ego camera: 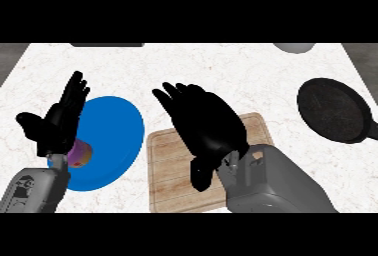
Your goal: Pick the bell pepper from the cutting board and place it in the pan
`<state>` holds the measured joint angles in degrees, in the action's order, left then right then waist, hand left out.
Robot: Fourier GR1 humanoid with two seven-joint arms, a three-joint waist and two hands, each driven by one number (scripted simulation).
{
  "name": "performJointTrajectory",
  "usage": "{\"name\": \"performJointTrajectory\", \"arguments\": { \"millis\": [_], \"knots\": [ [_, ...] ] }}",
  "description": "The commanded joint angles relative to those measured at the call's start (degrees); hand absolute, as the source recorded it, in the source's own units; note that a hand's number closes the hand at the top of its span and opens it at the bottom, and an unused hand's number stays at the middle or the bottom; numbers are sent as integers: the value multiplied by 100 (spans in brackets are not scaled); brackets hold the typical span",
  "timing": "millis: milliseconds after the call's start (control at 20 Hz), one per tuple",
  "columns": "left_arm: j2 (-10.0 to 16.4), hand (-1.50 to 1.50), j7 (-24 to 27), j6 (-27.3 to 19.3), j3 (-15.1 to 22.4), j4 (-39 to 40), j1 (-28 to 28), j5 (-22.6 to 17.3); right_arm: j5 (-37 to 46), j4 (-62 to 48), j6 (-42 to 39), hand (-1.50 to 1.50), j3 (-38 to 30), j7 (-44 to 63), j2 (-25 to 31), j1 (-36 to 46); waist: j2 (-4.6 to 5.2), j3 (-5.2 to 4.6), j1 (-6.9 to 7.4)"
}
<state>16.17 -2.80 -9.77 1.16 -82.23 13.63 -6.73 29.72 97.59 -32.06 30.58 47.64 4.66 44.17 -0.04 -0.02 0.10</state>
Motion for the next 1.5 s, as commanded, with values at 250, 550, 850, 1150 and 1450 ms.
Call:
{"name": "performJointTrajectory", "arguments": {
  "millis": [250, 550, 850, 1150, 1450],
  "knots": [
    [-197, 0, -128, 101, -20, -201, -138, 71, 824, -733, -23, -150, -32, -179, -217, -249, 3, 1, 24],
    [-257, 0, 82, 161, -158, 0, -84, 188, 737, -1254, -427, -150, -405, -854, -246, -153, 8, 1, 19],
    [-289, 0, 124, 250, -283, 238, 62, 281, 1096, -1468, -588, -150, -341, -1082, -322, -337, 7, 1, 1],
    [-263, 0, 10, 346, -288, -94, -216, 319, 1688, -1739, -443, -150, 87, -1114, -370, -577, 3, 1, 29],
    [-400, 0, 191, 286, -321, 146, -50, 454, 1917, -2056, -762, -150, 231, -814, -460, -336, 7, 0, 16]
  ]
}}
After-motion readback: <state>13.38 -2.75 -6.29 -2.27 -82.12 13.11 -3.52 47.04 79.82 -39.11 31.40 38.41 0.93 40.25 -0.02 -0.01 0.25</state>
